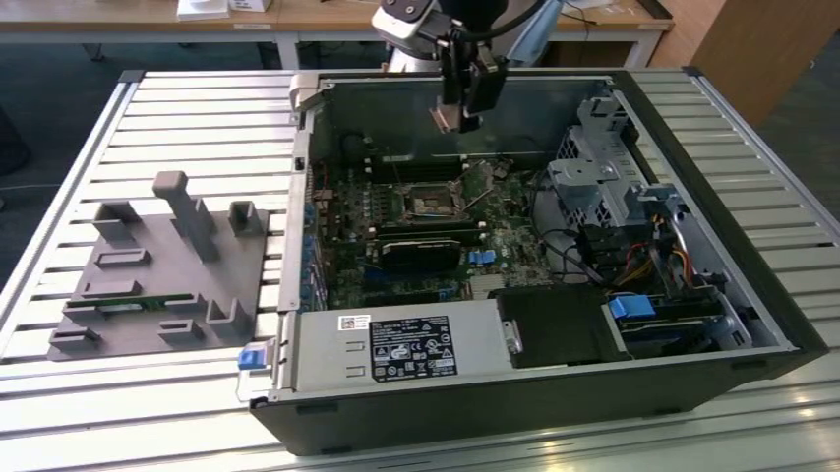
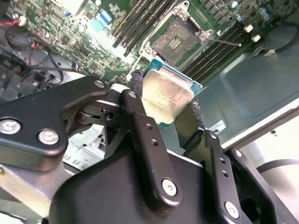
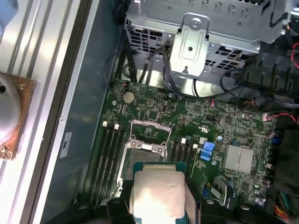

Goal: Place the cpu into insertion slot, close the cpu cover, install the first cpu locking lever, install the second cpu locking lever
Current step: 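Place the cpu into insertion slot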

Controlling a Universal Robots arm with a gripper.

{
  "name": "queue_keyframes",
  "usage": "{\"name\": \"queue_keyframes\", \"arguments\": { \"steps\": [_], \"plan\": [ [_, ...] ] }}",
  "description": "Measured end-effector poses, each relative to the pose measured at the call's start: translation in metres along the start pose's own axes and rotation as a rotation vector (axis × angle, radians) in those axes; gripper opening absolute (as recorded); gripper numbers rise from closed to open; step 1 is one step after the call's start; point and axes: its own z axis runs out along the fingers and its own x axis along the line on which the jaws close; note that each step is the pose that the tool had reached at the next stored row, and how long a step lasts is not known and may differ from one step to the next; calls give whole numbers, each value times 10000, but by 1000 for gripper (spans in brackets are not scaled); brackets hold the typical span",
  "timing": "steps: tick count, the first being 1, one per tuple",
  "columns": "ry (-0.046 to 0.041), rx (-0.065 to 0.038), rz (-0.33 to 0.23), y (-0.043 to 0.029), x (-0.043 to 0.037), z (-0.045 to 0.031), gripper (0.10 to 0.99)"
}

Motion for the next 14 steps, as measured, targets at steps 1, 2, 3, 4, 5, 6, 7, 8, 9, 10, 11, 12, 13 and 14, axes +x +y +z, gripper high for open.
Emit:
{"name": "queue_keyframes", "arguments": {
  "steps": [1,2,3,4,5,6,7,8,9,10,11,12,13,14],
  "plan": [
    [-14,-3,153,0,0,0,525],
    [-28,-5,302,0,0,1,525],
    [-42,-8,451,0,0,2,525],
    [-55,-11,599,0,0,3,525],
    [-69,-13,745,0,0,4,525],
    [-82,-15,884,-1,0,4,525],
    [-94,-17,1013,-4,0,5,525],
    [-100,-17,1081,-10,1,4,525],
    [-105,-17,1121,-18,3,4,525],
    [-107,-18,1145,-26,5,4,525],
    [-107,-20,1159,-34,6,4,525],
    [-107,-21,1165,-39,7,4,525],
    [-107,-21,1169,-43,8,4,525],
    [-108,-20,1172,-46,9,4,525]
  ]
}}
